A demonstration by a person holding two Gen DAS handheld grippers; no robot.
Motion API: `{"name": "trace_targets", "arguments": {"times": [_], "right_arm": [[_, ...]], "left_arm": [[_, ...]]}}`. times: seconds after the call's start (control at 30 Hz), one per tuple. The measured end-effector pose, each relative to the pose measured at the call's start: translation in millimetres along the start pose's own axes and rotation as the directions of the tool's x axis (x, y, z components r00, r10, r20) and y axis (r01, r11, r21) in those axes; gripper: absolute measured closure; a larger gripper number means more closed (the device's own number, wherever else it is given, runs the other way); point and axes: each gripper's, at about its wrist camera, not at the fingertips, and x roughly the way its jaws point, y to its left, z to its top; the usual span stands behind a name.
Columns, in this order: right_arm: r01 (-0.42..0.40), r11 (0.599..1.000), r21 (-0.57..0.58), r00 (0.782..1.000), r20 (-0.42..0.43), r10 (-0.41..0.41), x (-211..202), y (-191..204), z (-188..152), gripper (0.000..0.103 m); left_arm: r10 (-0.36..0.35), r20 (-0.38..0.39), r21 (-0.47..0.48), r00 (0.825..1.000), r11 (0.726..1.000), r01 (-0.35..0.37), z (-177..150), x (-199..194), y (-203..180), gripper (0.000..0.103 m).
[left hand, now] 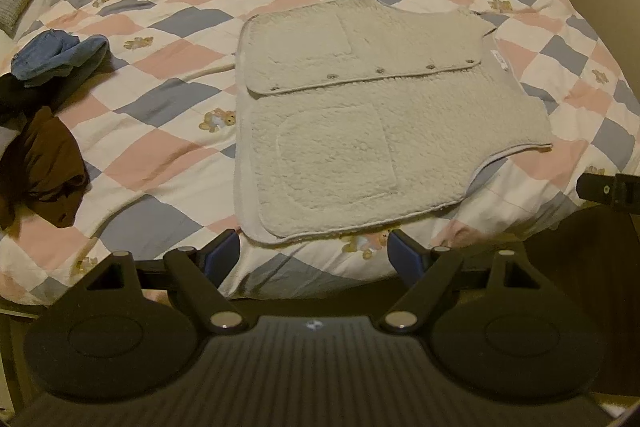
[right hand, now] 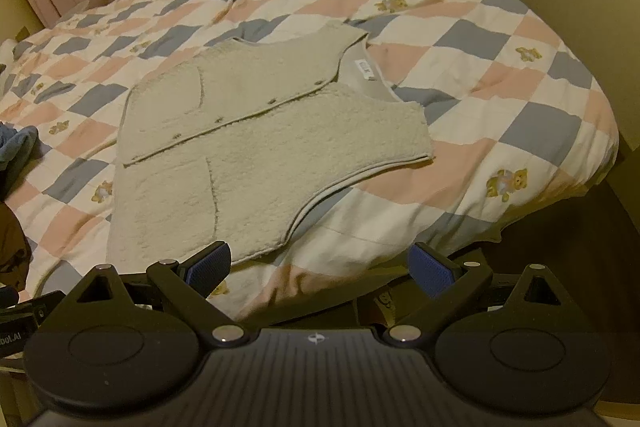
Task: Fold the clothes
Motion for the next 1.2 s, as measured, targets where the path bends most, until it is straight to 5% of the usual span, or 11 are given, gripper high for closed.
{"name": "trace_targets", "arguments": {"times": [0.57,0.7,0.83,0.97,1.07,1.2], "right_arm": [[-0.043,0.991,0.130,0.996,-0.068,0.052,31.8,-48.0,30.3,0.005],[-0.095,0.993,0.070,0.990,-0.095,0.101,51.3,-58.5,57.7,0.005],[-0.186,0.977,-0.102,0.979,-0.107,0.175,77.3,-70.2,119.0,0.007],[-0.291,0.897,-0.332,0.957,-0.116,0.267,91.4,-83.0,190.6,0.008],[-0.359,0.757,-0.546,0.930,-0.135,0.343,96.0,-94.7,239.8,0.008],[-0.401,0.606,-0.687,0.908,-0.213,0.360,115.8,-107.6,271.1,0.010]], "left_arm": [[0.036,-0.048,-0.038,0.998,0.999,-0.038,36.5,30.8,-28.7,0.024],[0.055,-0.060,-0.045,0.997,0.997,-0.058,48.6,39.9,-42.8,0.024],[0.093,-0.062,-0.092,0.994,0.991,-0.098,64.8,48.6,-68.2,0.024],[0.159,-0.090,-0.201,0.983,0.964,-0.174,84.2,55.5,-118.3,0.025],[0.155,-0.102,-0.288,0.983,0.941,-0.178,92.9,59.1,-157.7,0.024],[0.200,-0.078,-0.288,0.977,0.933,-0.214,100.5,61.4,-204.5,0.024]]}}
